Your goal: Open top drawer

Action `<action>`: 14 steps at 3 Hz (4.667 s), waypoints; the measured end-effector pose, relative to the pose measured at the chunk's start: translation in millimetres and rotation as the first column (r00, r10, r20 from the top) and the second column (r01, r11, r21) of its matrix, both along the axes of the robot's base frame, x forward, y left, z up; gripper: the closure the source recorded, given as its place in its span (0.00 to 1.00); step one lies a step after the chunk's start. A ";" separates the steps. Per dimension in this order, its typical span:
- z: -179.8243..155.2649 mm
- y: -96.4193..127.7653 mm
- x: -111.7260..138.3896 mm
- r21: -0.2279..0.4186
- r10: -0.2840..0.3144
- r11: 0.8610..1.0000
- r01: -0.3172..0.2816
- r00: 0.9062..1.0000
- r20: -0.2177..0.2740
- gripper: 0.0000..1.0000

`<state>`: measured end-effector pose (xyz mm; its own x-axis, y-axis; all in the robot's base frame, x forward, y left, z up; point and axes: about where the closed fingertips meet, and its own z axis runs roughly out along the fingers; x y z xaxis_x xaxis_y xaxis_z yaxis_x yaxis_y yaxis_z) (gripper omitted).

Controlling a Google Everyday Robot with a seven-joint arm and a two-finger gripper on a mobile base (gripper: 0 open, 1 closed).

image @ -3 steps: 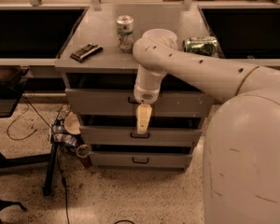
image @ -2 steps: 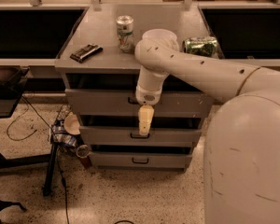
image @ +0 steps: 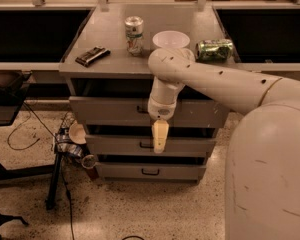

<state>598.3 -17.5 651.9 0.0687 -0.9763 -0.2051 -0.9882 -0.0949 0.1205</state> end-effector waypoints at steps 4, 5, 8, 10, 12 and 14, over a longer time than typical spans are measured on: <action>2.3 -5.6 -48.7 -0.050 0.190 0.979 -0.197 0.976 -0.108 0.00; -2.1 -15.5 -71.8 -0.067 0.217 0.971 -0.230 0.963 -0.160 0.00; -2.8 -31.3 -114.2 -0.092 0.207 0.968 -0.232 0.952 -0.224 0.00; 4.8 -32.6 -129.2 -0.112 0.204 0.966 -0.233 0.953 -0.224 0.00; 37.0 -35.6 -168.8 -0.107 0.166 0.976 -0.189 0.967 -0.194 0.00; 82.0 -38.9 -200.6 -0.149 0.183 0.968 -0.202 0.975 -0.128 0.00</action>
Offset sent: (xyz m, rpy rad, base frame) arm -0.0179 0.0067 0.0022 -0.0051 0.0398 0.1234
